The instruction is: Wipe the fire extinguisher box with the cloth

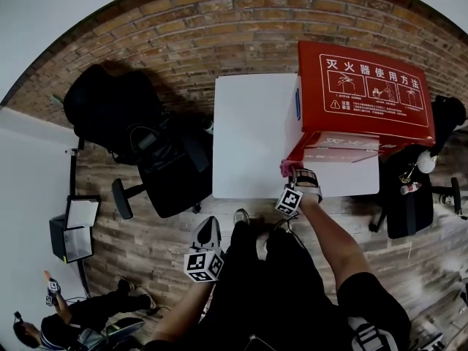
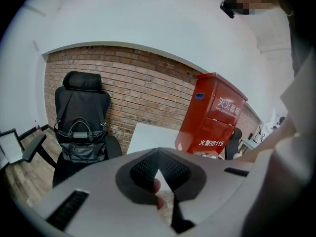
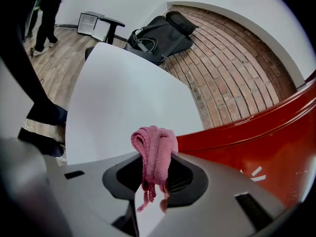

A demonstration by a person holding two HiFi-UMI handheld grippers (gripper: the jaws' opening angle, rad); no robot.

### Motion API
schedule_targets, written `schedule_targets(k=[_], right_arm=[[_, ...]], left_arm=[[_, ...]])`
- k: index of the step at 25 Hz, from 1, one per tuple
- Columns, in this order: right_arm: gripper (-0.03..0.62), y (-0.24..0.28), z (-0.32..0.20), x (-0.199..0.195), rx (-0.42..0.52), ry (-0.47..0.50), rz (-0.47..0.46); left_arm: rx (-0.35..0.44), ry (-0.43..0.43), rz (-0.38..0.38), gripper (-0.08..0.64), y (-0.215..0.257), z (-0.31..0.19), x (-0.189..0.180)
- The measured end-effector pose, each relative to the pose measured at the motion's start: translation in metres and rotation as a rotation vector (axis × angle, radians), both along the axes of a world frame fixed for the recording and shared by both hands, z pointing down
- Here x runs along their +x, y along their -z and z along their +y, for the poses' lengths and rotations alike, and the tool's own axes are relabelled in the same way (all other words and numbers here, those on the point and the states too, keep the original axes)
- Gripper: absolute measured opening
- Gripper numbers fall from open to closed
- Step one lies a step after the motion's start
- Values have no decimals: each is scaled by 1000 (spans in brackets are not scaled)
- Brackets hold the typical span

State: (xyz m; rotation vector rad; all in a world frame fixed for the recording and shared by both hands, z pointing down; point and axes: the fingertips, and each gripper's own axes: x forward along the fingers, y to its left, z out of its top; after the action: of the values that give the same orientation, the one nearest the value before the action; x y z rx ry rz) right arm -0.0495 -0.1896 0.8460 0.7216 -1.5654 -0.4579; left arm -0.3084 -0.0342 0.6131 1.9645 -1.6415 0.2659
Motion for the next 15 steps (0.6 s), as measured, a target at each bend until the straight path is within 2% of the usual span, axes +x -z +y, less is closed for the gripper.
schedule_targets(k=[15], right_arm=[[112,-29,2,0,-27,30,13]], left_arm=[[-26,37,-21,18,-9,23,10]])
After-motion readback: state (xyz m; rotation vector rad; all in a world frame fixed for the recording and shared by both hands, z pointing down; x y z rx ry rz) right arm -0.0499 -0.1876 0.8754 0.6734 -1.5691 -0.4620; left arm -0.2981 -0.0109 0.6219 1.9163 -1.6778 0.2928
